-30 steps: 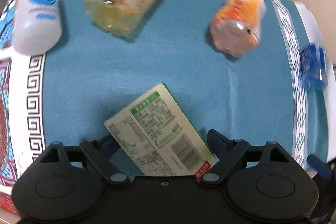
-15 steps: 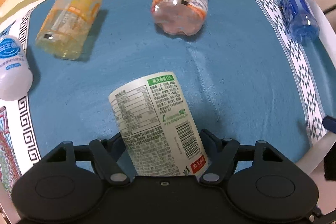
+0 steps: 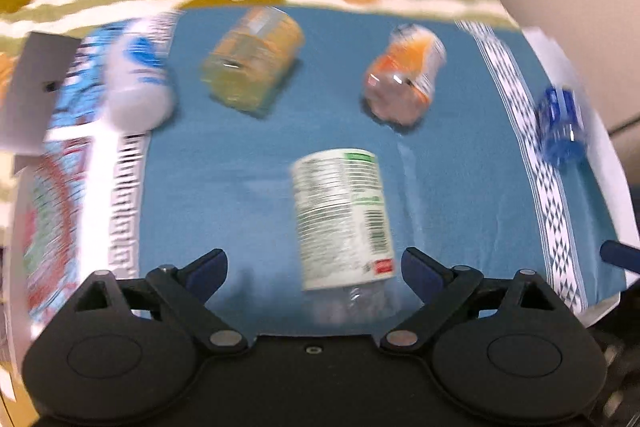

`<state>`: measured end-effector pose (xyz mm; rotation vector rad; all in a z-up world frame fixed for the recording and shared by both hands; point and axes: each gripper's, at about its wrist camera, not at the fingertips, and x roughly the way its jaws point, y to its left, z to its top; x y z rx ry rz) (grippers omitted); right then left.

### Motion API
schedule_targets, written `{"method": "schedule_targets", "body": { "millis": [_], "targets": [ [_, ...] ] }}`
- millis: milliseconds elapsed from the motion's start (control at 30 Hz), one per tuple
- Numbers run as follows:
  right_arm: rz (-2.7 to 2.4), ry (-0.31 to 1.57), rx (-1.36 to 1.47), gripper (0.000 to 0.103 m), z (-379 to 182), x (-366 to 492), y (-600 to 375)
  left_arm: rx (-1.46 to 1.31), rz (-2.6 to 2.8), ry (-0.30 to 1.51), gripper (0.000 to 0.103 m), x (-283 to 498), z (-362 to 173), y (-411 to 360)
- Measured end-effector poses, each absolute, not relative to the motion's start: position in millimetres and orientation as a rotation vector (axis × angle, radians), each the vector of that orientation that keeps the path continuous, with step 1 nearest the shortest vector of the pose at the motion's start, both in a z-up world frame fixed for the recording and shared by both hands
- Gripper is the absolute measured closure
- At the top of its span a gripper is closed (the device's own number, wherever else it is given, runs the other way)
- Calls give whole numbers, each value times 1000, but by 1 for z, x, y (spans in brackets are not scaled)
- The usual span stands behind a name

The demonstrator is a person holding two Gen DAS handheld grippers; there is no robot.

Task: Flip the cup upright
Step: 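Close the right gripper on the cup while the left gripper holds it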

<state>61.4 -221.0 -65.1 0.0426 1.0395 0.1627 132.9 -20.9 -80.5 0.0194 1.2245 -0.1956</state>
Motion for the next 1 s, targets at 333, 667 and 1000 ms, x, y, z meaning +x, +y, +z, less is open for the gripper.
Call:
{"method": "schedule_targets", "body": {
  "millis": [333,667,1000],
  "targets": [
    [302,1088,118,0,-31,130,-197,-87,-28,1114,0,83,-58,34],
    [348,1330,244,0,-96,208,-148,-194,16,1126,0,73,-75,69],
    [310,1453,350,17,-136,237,-139,-224,9,1151,0,74,-85,81]
  ]
}}
